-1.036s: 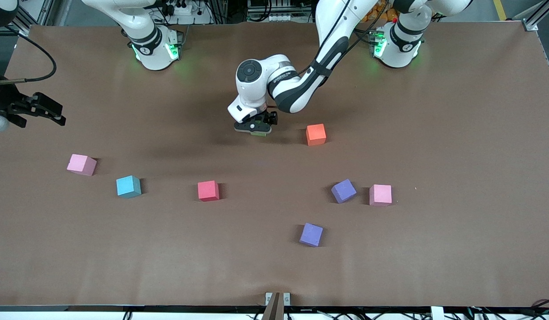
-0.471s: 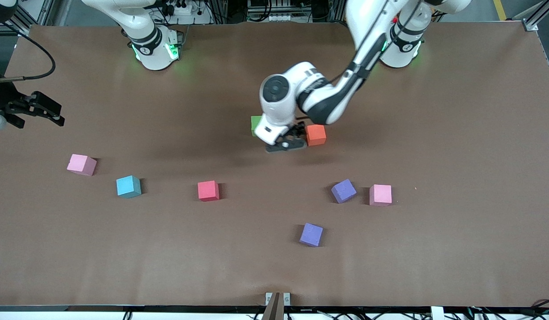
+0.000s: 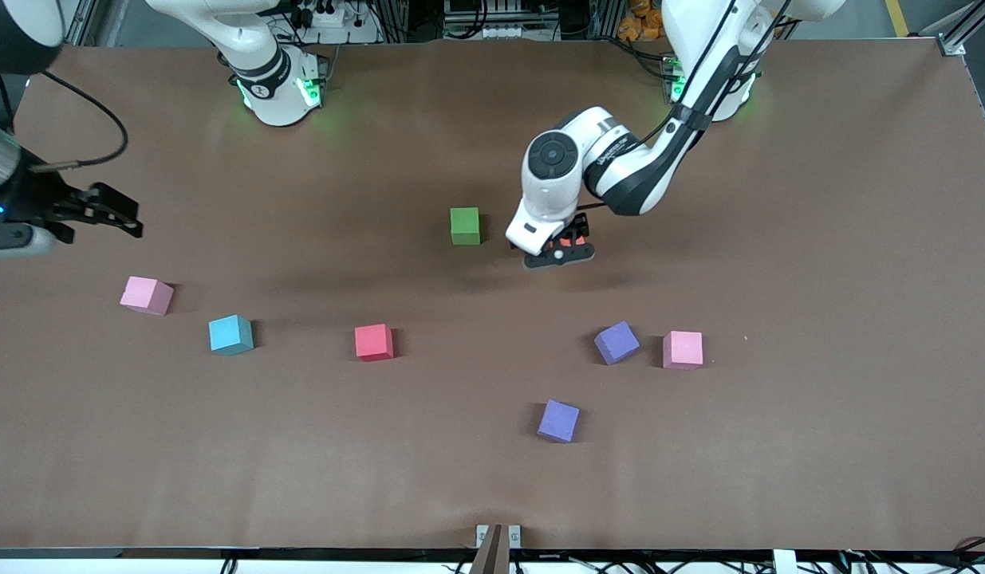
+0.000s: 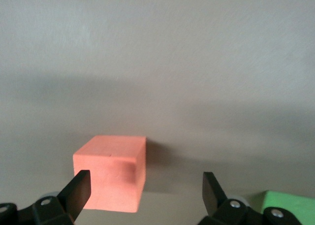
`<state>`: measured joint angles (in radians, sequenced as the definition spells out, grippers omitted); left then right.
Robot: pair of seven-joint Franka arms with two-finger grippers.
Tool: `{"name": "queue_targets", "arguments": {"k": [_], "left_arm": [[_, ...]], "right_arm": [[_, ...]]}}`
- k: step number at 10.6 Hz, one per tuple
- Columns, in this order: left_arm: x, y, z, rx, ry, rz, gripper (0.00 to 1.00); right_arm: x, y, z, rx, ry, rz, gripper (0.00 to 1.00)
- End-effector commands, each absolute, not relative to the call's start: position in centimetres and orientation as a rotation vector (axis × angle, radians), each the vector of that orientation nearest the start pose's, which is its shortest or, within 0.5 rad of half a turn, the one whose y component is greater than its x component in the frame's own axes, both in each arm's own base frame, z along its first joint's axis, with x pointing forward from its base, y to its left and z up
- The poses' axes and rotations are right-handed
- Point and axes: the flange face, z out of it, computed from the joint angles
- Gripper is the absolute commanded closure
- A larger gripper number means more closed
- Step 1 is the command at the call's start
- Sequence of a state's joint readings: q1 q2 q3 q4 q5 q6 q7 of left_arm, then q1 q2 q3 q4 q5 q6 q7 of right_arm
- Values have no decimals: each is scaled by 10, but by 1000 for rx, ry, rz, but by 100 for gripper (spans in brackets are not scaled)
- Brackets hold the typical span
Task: Arrange blocks into number 1
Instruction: 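Grasp the orange cube with the left gripper while the right gripper reaches the red cube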
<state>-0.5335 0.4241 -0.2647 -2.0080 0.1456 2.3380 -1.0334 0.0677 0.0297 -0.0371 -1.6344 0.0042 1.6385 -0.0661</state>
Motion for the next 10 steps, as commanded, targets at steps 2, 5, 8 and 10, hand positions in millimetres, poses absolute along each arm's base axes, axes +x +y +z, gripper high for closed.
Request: {"name": "queue_targets", "arguments": {"k": [2,5,8,10], "left_arm": [[420,-387,241,-3072,-208,76,0],[421,-378,232,-3066,-218,106,0],[420,-381,225,-3075,-238,105,0],[415,-387,223,-3083,-239,104,0]], "right_arm": [[573,29,577,-3096,-137,61,0],[583,64,550,-3056,-71,125,0],[608,120,493,-3062,-40,172,0],[624,176,444,-3067,-107,107,0]]}}
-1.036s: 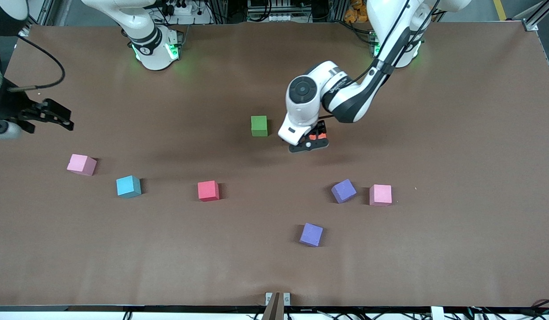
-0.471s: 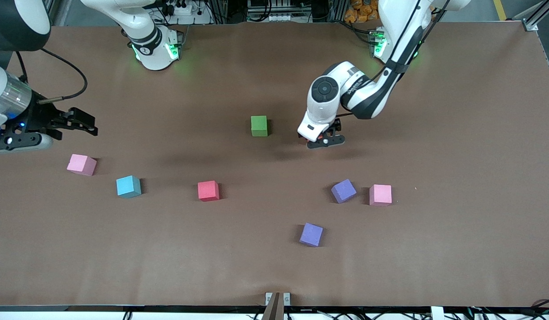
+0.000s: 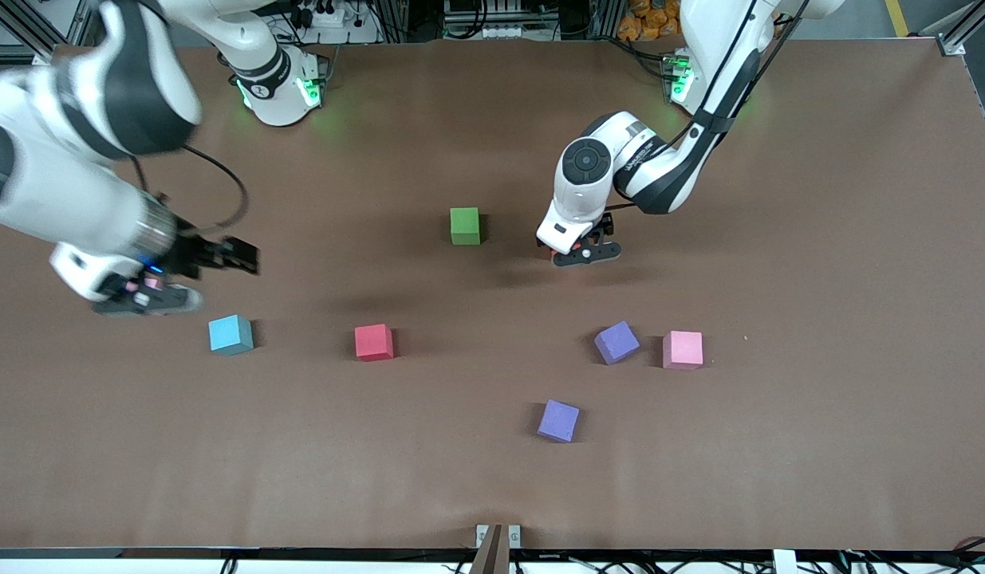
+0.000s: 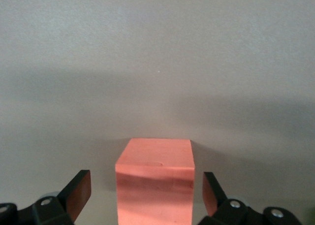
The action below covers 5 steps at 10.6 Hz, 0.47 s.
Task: Arrange blocks into number 1
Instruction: 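Grasp the orange cube with the left gripper while the right gripper reaches the red cube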
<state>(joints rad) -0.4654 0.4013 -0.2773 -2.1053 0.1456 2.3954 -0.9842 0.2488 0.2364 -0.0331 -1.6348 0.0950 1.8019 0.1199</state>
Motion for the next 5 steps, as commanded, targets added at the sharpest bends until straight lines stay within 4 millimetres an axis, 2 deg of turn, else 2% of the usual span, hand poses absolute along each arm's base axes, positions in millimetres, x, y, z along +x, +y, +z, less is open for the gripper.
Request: {"name": "queue_targets", "arguments": {"k": [1,2,5], "left_arm": [[410,-392,218,-3082,-228,120,0],[408,-392,212,-3080,-225,132,0],[405,-392,202,-3070,-218,153,0]], "right_arm": [[634,187,412,-3073,-41,95,0],[637,206,386,-3075,-52,80,0],[645,233,321,-3084,9,62,0]]}}
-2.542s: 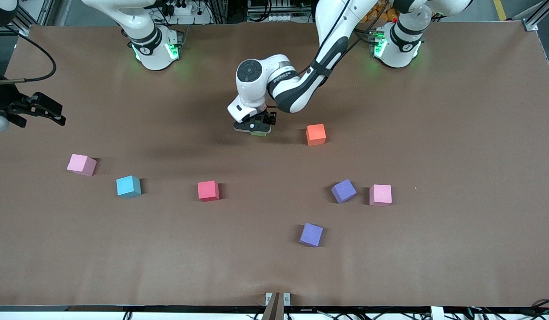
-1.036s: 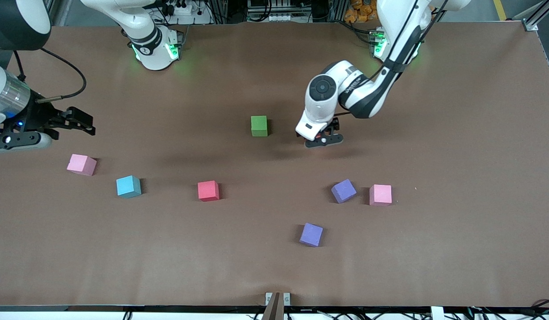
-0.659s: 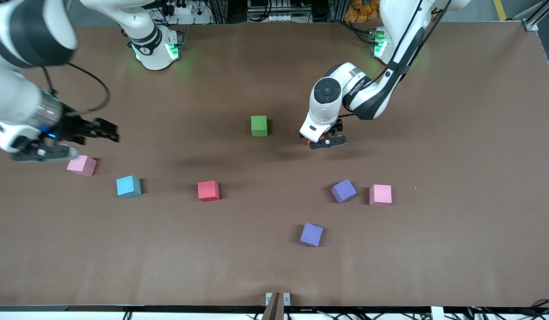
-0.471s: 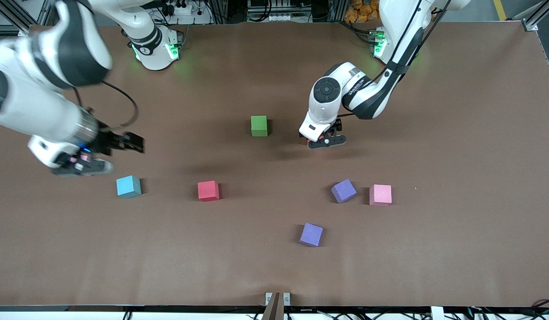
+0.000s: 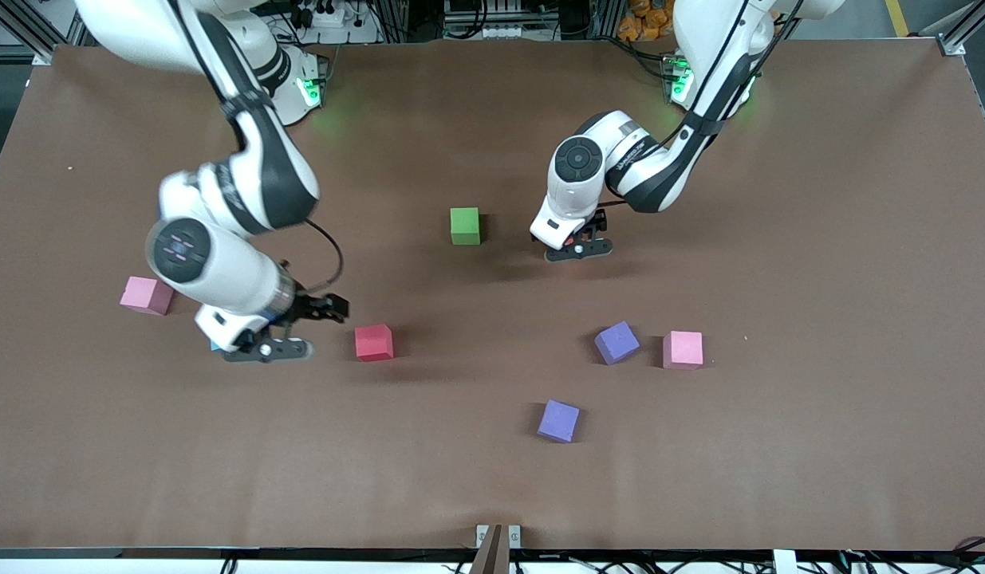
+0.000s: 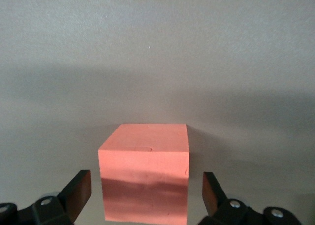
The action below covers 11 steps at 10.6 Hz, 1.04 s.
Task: Arrange blocks into number 1
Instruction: 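Lift the orange cube while the right gripper grasps the red cube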
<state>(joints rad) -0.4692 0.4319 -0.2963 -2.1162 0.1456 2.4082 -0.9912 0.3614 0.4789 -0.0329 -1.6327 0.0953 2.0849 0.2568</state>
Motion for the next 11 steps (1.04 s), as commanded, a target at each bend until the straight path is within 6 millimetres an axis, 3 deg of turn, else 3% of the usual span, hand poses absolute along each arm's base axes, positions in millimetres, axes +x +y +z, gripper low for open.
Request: {"name": "queue_targets", "arguments": {"k": [1,4,5,6,9,11], "left_arm": [[405,-392,201,-3069,-218,157,0],[405,-392,201,-3070,-206,158,0],[405,-392,200,-3069,-204,159,11],[405,-392,200,-3069,-204,159,96],[401,-396,203,-3065,-201,159,100],[388,-414,222,-3085,-169,147,100]], "right_arm": [[646,234,303,-3091,15,76,0],[643,254,263,-3104,-11,79,0],[647,256,252,-3100,-2,62,0],[647,257,244,-3101,17,67,0],[644,267,228,-3100,34,51,0],[646,268,223,-3097,43,48,0]]}}
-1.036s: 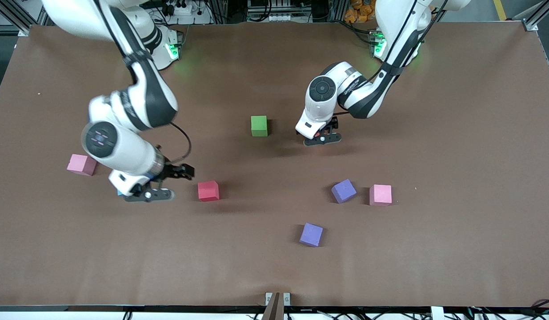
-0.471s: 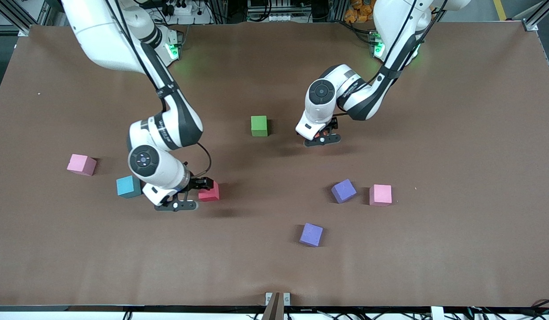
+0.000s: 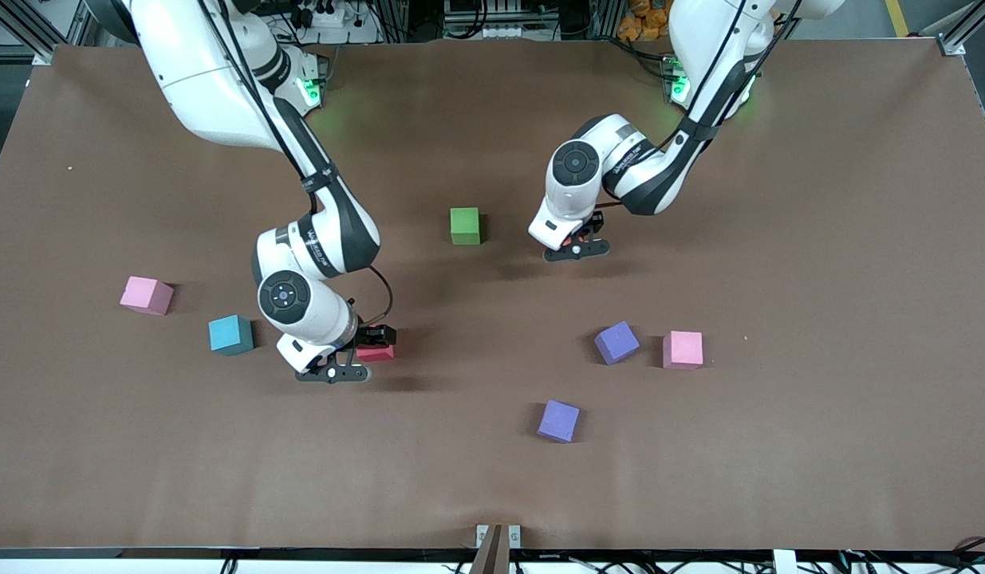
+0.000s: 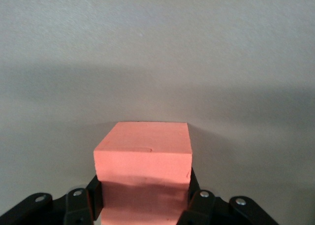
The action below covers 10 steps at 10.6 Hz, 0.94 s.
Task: Arrange blocks into number 1
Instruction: 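Lift the orange cube while the right gripper grasps the red cube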
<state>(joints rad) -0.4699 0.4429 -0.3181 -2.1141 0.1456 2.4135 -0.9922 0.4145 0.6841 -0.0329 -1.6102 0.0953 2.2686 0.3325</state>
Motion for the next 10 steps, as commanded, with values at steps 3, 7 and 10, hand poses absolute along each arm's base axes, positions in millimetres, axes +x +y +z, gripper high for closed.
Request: {"name": "queue_targets", "arguments": {"k": [3,7,10], "left_arm": [[333,-470,245,-3120,-142,174,100],[247,-542,256,-3091,-39,270,100],[249,-596,243,-3118,-43,357,100]], "right_arm": [[645,280,217,-3098,16,40,0],[647,279,207,-3096,-19,5,21],[648,269,205,-3099,-198,23,81]]}}
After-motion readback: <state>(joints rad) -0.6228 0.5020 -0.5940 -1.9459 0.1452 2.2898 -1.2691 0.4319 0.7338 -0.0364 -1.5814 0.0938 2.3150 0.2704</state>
